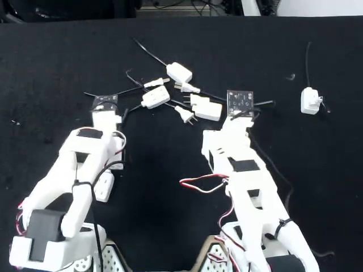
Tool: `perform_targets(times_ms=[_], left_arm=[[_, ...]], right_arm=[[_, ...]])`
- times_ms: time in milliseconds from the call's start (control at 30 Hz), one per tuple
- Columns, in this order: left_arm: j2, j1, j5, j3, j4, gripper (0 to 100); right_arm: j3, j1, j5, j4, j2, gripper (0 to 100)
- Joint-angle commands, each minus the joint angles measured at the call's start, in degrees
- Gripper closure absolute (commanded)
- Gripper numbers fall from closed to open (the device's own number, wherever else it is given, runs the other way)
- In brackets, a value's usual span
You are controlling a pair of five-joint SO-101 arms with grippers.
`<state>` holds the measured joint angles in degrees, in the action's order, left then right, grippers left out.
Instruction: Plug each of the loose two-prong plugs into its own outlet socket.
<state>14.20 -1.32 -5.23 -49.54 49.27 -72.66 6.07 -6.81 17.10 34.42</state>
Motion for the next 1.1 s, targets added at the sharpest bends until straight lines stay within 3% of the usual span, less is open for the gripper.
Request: perform_targets(times_ms=[0, 100, 167, 333, 533, 800, 900, 1067], left_arm=[[5.98, -0.66, -1.05, 5.58, 4.66, 97], [8.18, -4.35, 2.64, 9.54, 10.81, 94], [8.26, -5.93, 4.48, 12.7, 14.42, 88], [8.18, -3.03, 9.23, 15.78, 17.23, 72], [8.88, 5.05, 20.04, 15.87, 19.08, 72], [8.79, 18.77, 43.96, 15.52, 27.6, 81], [8.26, 20.09, 47.12, 14.11, 28.13, 81], [8.26, 19.03, 46.86, 8.66, 22.42, 81]], right_arm=[[1.1, -0.79, -0.62, -1.05, 2.07, 74.4], [1.1, -0.79, -0.62, -1.05, 1.98, 74.4], [1.1, -0.79, -0.62, -1.05, 1.98, 74.4], [1.01, -0.79, -0.62, -1.05, 1.98, 74.4], [0.92, -0.79, -0.62, -1.05, 1.98, 74.4], [1.1, -0.79, -0.62, -1.05, 1.98, 74.4], [1.1, -0.79, -0.62, -1.05, 1.98, 74.4], [1.1, -0.79, -0.62, -1.05, 1.98, 74.4]])
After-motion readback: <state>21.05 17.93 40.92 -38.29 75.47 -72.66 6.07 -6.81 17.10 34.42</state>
